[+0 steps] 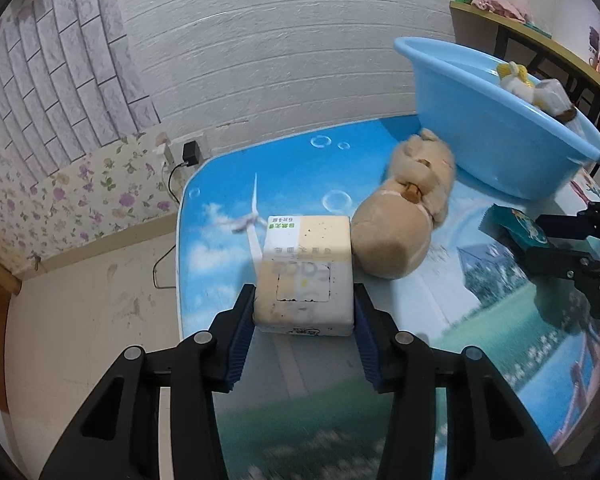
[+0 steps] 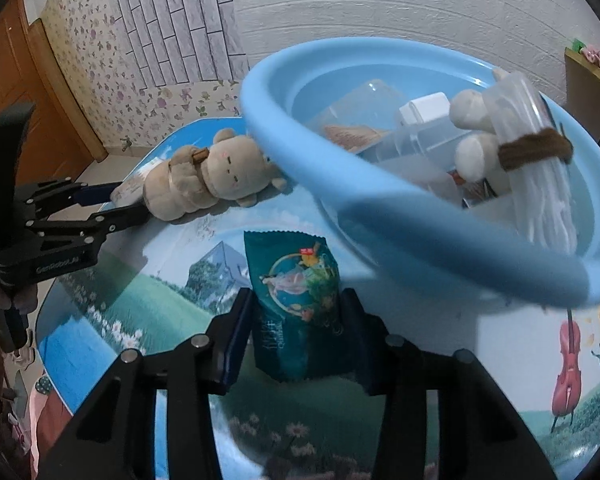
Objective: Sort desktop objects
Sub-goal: 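Grasp the white tissue pack with the left gripper while the right grasps the green snack packet, then lift the tissue pack with the left gripper while the right lifts the green packet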
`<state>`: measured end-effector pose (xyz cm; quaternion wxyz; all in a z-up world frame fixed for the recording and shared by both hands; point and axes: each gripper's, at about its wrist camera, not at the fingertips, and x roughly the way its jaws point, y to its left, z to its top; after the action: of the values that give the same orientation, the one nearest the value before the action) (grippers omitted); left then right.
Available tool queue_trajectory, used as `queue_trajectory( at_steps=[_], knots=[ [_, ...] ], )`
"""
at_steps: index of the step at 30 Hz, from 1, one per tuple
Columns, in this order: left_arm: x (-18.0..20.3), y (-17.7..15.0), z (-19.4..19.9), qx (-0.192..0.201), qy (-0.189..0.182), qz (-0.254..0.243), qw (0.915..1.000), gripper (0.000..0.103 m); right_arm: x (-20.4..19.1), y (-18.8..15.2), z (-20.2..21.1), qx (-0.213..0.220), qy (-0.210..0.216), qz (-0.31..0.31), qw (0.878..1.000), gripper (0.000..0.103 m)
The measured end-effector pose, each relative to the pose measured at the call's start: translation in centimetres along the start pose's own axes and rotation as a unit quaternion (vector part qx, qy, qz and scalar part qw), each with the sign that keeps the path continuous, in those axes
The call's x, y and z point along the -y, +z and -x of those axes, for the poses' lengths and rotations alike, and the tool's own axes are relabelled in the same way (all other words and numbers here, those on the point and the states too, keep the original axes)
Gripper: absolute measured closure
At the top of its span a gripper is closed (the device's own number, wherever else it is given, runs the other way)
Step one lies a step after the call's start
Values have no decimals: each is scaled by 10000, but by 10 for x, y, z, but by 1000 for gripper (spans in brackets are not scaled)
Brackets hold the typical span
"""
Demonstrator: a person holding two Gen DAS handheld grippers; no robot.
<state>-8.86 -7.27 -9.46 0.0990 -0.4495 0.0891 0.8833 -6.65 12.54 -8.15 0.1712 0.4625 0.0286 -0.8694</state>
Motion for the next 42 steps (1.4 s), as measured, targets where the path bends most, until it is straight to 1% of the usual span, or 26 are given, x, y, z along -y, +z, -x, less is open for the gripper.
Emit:
queue_trajectory(
  at_steps=[3,8,17,22,28,33,42],
  knots=[
    [11,-12,9,-17,52,81,10000,58,3,-3,4,12,12,20,10000,60],
    [25,-28,20,-30,33,278,9996,58,11,-16,12,51,44,56,10000,60],
    [55,-48,39,-24,8,562,9984,58,28,-33,28,101,21,-3,9999,60],
    [70,-50,44,-86,34,700,9975,58,41,-39,36,122,-22,-146,9998,60],
    [88,-49,48,-138,-81,655,9977,58,54,-44,46,228,-88,-306,9992,60],
    [101,-46,48,-141,-157,589,9980,58,55,-44,48,236,-131,-284,9992,60],
    [108,-43,42,-173,-107,611,9979,57,54,-44,47,233,-37,-202,9995,60]
  ],
)
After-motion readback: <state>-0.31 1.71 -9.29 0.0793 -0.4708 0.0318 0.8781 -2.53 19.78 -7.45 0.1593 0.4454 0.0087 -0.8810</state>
